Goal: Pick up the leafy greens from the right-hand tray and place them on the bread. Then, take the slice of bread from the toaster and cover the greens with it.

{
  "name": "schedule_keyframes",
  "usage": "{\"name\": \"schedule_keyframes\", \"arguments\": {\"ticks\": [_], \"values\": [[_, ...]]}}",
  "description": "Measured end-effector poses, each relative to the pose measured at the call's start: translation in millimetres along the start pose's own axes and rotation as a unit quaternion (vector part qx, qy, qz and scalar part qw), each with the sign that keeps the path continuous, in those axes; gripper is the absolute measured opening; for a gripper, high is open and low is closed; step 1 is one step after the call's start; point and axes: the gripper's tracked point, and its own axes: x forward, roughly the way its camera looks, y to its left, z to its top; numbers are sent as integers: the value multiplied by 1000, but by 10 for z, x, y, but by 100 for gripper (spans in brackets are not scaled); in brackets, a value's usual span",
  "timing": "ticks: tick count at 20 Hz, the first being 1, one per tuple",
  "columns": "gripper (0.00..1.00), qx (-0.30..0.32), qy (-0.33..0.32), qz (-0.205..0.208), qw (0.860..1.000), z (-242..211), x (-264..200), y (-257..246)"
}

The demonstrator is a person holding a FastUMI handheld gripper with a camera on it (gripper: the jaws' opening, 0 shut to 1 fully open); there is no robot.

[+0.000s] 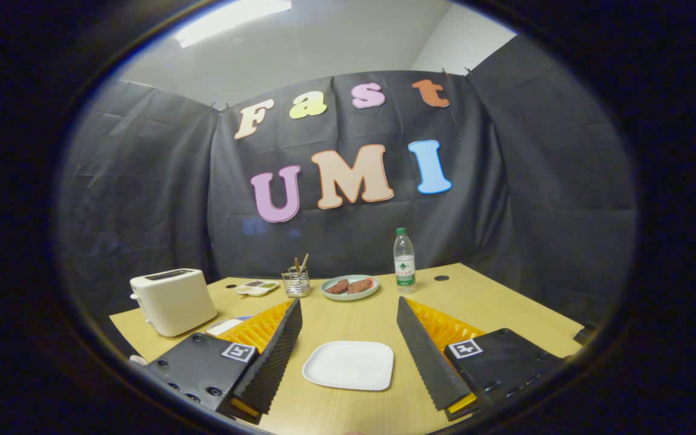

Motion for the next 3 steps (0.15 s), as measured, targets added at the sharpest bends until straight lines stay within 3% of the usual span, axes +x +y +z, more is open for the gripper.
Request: {"name": "schedule_keyframes", "arguments": {"ticks": [3], "values": [[99,-7,-10,-13,1000,43,-81,-122]]}}
